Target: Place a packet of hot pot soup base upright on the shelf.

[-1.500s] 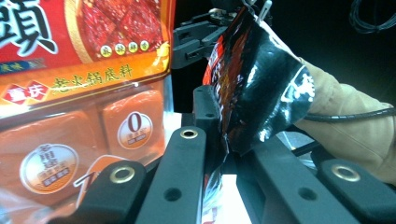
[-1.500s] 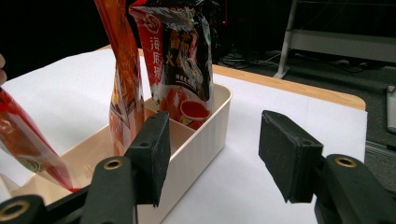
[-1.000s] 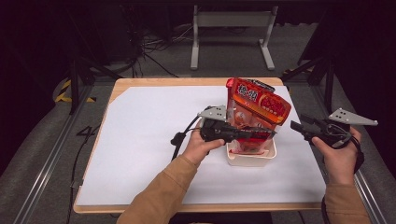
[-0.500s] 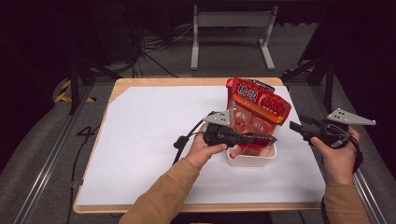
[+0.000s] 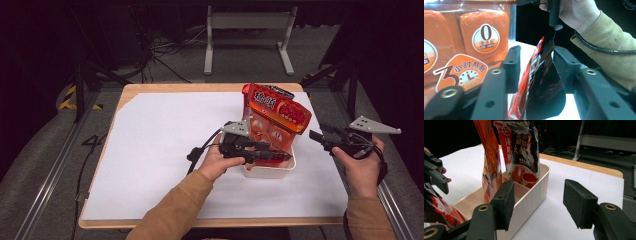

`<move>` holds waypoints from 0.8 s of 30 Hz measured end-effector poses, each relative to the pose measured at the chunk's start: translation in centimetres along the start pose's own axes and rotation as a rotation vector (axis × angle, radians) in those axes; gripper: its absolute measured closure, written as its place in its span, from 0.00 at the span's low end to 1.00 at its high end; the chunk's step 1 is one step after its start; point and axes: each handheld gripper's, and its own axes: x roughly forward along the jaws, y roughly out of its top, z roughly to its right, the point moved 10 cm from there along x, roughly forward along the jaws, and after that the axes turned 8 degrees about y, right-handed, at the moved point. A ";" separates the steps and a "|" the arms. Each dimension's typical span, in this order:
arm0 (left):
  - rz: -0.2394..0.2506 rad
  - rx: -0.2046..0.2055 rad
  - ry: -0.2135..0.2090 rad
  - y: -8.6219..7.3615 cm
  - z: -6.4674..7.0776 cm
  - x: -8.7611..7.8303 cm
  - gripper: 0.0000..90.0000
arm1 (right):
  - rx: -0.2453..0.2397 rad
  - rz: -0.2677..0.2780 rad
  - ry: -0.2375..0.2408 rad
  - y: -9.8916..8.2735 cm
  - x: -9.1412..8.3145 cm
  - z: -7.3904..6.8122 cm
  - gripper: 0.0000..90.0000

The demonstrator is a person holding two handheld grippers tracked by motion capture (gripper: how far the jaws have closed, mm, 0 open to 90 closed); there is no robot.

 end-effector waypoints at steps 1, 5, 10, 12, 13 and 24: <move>-0.006 0.004 0.010 0.0 -0.1 -0.1 0.57 | 0.001 0.000 0.000 0.0 0.0 0.0 0.47; 0.000 0.031 0.026 0.3 0.2 -0.8 0.49 | 0.006 -0.006 0.001 -0.2 0.1 0.0 0.47; 0.041 0.037 0.067 1.1 0.3 -2.3 0.43 | 0.007 -0.008 -0.002 -0.3 0.3 0.2 0.46; 0.054 0.025 0.083 1.4 0.2 -3.0 0.39 | 0.010 -0.006 -0.003 -0.3 0.4 0.2 0.45; 0.055 0.025 0.097 1.5 0.2 -3.4 0.37 | 0.010 -0.005 -0.003 -0.3 0.4 0.2 0.44; 0.040 0.013 0.251 1.1 -1.3 -9.3 0.30 | 0.003 -0.027 0.005 -0.8 0.7 0.1 0.40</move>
